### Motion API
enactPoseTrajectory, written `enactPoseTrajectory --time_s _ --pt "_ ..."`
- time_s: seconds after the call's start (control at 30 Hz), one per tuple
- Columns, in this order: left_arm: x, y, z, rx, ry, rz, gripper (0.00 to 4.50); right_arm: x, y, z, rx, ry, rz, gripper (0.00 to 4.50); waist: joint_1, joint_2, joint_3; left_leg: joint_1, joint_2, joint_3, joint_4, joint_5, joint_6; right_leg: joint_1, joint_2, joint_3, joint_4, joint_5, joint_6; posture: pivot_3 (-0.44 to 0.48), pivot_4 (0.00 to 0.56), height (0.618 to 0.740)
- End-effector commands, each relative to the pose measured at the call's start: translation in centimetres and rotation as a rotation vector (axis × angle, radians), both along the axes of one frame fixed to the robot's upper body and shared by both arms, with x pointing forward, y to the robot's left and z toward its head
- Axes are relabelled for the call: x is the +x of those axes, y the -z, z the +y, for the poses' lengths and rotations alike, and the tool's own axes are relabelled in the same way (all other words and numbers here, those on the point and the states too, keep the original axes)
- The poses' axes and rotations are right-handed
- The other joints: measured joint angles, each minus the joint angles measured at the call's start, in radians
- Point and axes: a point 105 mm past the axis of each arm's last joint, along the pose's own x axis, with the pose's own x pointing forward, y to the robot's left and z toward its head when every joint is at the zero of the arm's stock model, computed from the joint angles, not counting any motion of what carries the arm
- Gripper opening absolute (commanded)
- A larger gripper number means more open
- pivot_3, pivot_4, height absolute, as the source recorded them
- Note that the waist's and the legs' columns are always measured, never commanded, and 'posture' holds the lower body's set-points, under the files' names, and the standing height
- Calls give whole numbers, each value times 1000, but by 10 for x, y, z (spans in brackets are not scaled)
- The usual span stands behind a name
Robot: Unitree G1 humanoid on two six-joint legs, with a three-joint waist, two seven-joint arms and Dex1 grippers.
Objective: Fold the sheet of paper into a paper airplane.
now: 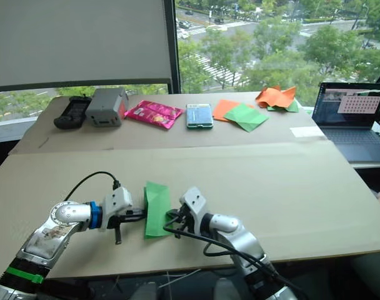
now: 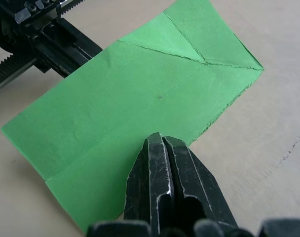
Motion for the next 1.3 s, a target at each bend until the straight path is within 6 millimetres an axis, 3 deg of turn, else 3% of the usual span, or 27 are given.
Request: enactPoseTrajectory --time_s 0.03,0.13,0.2,0.27,0.43,0.63,0.97,1.13,1.3 --pt "3 -40 9 -74 -38 -70 0 -1 11 5 -31 -16 34 28 -1 -1 0 0 0 0 0 0 0 0 0 0 0 0 0 0 150 718" --pt "4 -65 12 -173 -70 -82 0 0 13 6 -39 -20 36 28 -2 -1 0 0 0 0 -1 0 0 0 0 0 0 0 0 0 150 718" --pt "2 -84 4 -289 -57 -64 0 1 16 5 -53 -19 37 28 -1 -1 1 1 0 0 -1 0 0 0 0 0 0 0 0 0 150 718" --pt "-2 -89 -5 -337 -24 -33 0 2 17 5 -56 -20 39 28 -1 -2 1 1 0 -1 -1 0 0 0 0 0 0 0 0 0 150 718" --pt "-2 -55 -18 -287 -4 37 0 3 19 4 -64 -16 39 28 -5 -3 -2 2 0 -1 -1 0 0 1 1 0 0 0 0 0 150 718" --pt "2 -15 -14 -185 -11 69 0 5 17 1 -69 -6 33 28 -4 -4 -2 2 0 -2 -1 0 0 0 2 1 0 0 0 0 150 718" --pt "1 6 -27 -141 48 65 0 12 17 2 -93 3 18 28 -2 -3 -3 1 0 -2 -1 0 0 0 2 1 -1 0 -1 0 150 718" --pt "-8 27 -15 -12 74 78 0 28 13 -1 -85 17 24 28 -4 -2 -3 2 0 -2 -1 0 0 0 2 1 0 0 -1 0 150 718" --pt "-10 28 -12 6 80 64 0 36 21 2 -121 -14 40 28 -3 2 -5 2 0 -1 -1 0 0 0 2 1 0 0 -1 0 150 718"
